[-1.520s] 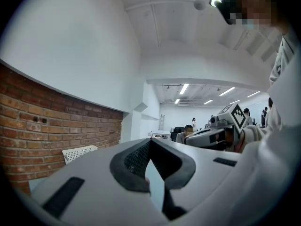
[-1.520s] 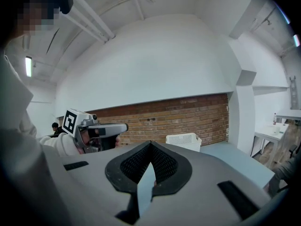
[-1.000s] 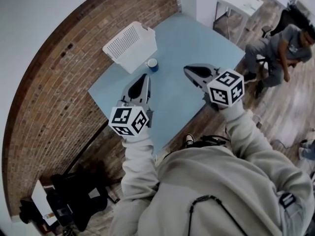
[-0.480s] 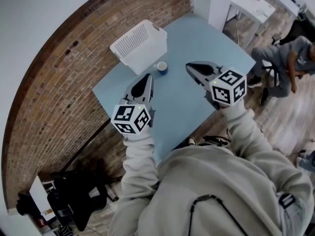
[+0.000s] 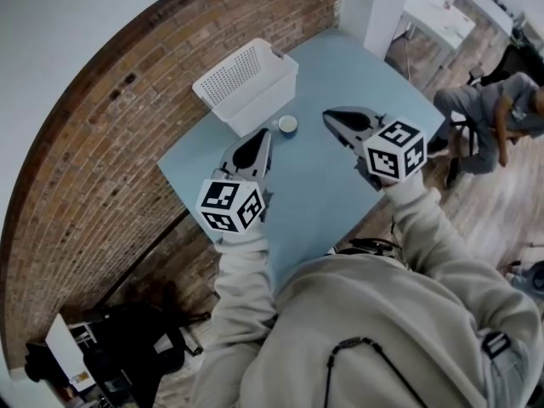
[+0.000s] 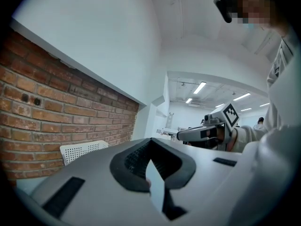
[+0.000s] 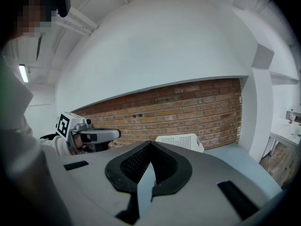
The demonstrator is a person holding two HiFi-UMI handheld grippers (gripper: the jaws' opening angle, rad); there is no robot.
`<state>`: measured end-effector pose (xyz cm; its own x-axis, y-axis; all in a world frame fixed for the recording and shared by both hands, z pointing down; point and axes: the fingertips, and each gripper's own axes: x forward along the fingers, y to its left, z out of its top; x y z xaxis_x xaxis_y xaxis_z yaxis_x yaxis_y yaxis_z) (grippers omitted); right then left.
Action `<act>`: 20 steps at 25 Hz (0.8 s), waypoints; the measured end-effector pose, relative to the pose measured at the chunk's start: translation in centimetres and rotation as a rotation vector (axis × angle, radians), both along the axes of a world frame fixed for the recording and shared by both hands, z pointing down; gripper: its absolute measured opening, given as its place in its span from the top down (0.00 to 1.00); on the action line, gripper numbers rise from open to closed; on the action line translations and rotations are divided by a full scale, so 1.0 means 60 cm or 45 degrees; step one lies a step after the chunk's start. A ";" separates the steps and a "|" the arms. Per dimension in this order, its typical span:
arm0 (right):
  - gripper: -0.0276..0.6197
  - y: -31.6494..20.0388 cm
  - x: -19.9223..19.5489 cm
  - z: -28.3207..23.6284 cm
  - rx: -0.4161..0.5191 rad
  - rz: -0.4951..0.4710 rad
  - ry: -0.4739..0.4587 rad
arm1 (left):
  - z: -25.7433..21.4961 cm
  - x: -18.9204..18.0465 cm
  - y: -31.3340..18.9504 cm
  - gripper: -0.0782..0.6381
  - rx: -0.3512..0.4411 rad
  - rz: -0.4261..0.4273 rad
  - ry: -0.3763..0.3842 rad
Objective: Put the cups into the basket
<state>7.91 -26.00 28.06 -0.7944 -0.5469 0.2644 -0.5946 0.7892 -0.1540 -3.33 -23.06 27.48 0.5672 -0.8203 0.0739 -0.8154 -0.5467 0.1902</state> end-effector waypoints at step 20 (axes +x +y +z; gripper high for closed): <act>0.95 -0.096 -0.080 0.060 -0.069 -0.093 0.096 | 0.058 -0.084 -0.095 0.90 -0.100 -0.114 0.033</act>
